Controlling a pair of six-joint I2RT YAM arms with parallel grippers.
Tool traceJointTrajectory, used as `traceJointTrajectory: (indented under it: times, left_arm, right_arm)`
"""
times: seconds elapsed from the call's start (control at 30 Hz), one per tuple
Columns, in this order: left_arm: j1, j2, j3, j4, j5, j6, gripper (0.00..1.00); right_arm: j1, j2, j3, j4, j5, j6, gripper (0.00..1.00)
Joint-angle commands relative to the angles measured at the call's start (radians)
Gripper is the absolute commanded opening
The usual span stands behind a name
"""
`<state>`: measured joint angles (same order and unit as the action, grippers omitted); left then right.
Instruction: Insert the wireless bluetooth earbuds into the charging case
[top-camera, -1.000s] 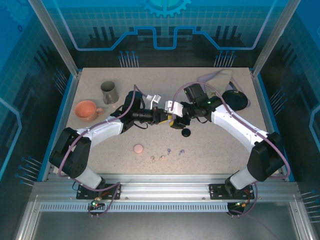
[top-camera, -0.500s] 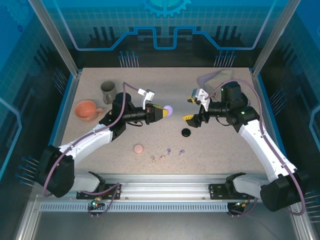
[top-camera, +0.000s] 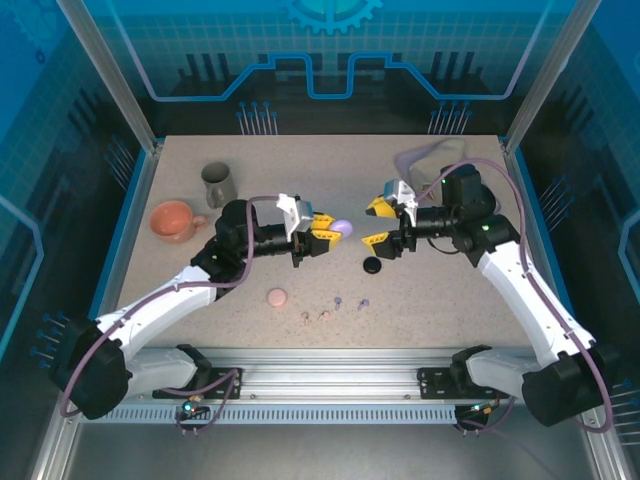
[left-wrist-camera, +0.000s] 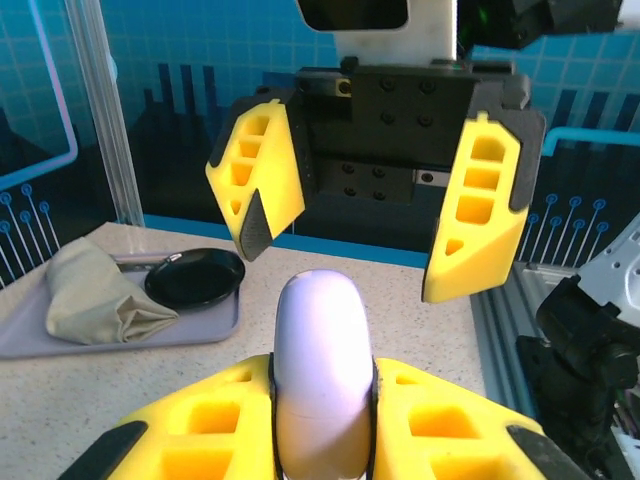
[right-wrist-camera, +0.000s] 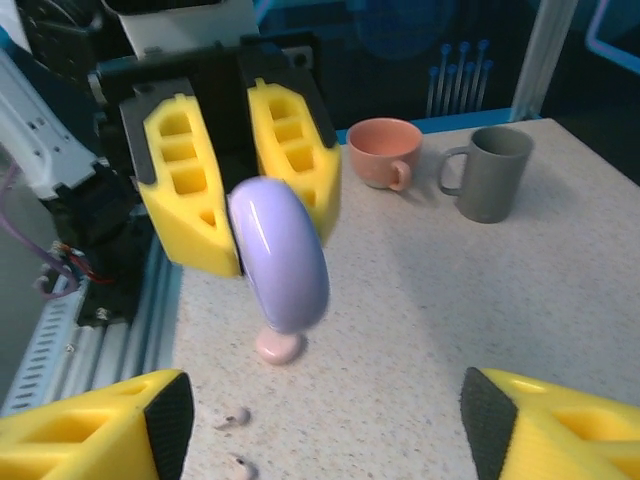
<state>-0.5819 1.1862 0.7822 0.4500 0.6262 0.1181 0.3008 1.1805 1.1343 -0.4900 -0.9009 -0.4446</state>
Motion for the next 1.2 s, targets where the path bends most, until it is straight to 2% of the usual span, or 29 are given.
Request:
traceJointTrajectory:
  times: [0.0,0.2,0.43,0.67,0.87,0.97,1.03,1.17]
  left_arm:
    - [-0.018,-0.032,0.012,-0.029,-0.008,0.144,0.0]
    - [-0.022,-0.042,0.031,-0.073,-0.003,0.177,0.0]
    - [-0.021,-0.045,0.031,-0.07,-0.006,0.173,0.0]
    - [-0.021,-0.044,0.029,-0.054,-0.006,0.157,0.0]
    - [-0.024,-0.042,0.033,-0.051,-0.008,0.147,0.0]
    - [-0.023,-0.04,0.033,-0.056,-0.008,0.14,0.0]
    - [-0.022,-0.039,0.035,-0.063,-0.008,0.137,0.06]
    - [-0.024,-0.037,0.035,-0.08,-0.012,0.135,0.36]
  right_arm:
    - [0.028,0.049,0.103,-0.154,-0.065,-0.111,0.69]
    - [0.08,0.102,0.169,-0.232,-0.05,-0.182,0.67]
    - [0.117,0.141,0.186,-0.245,-0.03,-0.195,0.59]
    - [0.132,0.16,0.2,-0.266,-0.021,-0.208,0.48]
    - [0.134,0.162,0.205,-0.278,-0.021,-0.209,0.32]
    - [0.133,0.161,0.202,-0.281,-0.017,-0.21,0.29]
    - [0.13,0.157,0.203,-0.275,-0.022,-0.207,0.28]
    - [0.118,0.145,0.205,-0.262,-0.033,-0.203,0.26]
